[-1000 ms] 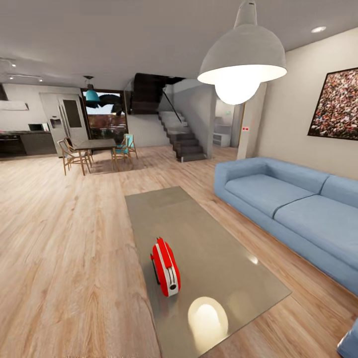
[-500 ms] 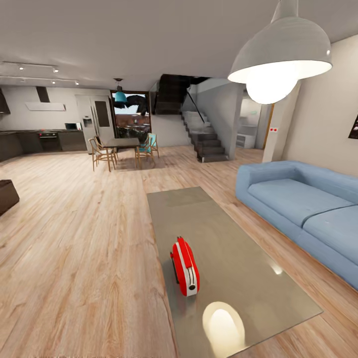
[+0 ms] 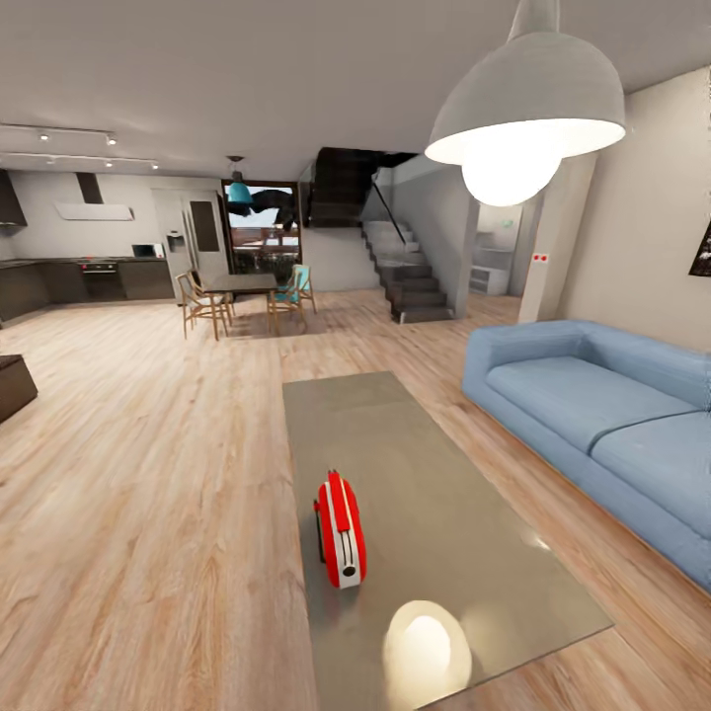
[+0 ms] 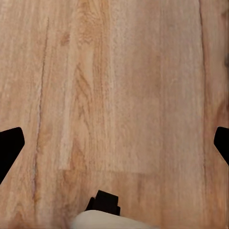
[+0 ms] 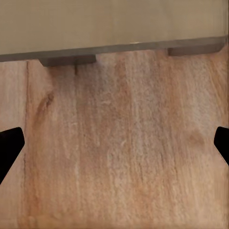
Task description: Turn on the radio receiver that's on the table in the living room.
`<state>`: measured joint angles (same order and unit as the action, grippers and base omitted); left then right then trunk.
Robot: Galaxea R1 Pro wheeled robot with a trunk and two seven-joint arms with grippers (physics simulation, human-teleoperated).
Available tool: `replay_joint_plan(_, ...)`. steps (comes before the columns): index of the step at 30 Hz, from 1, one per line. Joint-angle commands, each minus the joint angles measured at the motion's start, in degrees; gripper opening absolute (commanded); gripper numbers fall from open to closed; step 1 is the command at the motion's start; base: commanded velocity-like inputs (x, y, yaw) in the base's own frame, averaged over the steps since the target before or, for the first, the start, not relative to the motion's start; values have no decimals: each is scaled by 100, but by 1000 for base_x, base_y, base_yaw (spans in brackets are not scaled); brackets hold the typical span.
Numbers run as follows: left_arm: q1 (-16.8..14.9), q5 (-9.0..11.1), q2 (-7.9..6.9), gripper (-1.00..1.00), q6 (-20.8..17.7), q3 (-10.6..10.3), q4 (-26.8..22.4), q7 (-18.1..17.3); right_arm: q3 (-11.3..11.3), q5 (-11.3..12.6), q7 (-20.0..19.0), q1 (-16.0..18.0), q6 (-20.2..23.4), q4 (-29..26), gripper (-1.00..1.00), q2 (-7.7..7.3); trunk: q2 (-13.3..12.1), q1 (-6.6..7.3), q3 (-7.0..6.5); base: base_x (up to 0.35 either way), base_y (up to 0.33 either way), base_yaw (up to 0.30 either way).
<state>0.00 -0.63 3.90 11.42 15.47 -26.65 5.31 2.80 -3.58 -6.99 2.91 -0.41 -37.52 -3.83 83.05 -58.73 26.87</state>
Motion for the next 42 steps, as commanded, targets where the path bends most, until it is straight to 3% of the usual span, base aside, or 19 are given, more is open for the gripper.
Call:
replay_joint_plan(1, 0, -5, 5, 100, 13, 18, -7, 5, 10, -38, -5, 3, -4, -1, 100, -4, 3, 0, 5, 0, -167, 5)
replay_joint_plan(17, 0, 1, 41, 100, 36, 18, -7, 5, 10, -38, -5, 1, -4, -1, 100, -4, 3, 0, 5, 0, -22, 217)
replay_joint_plan(42, 0, 2, 39, 100, 36, 18, -7, 5, 2, -32, -5, 0, -12, -1, 100, -4, 3, 0, 5, 0, 0, 12)
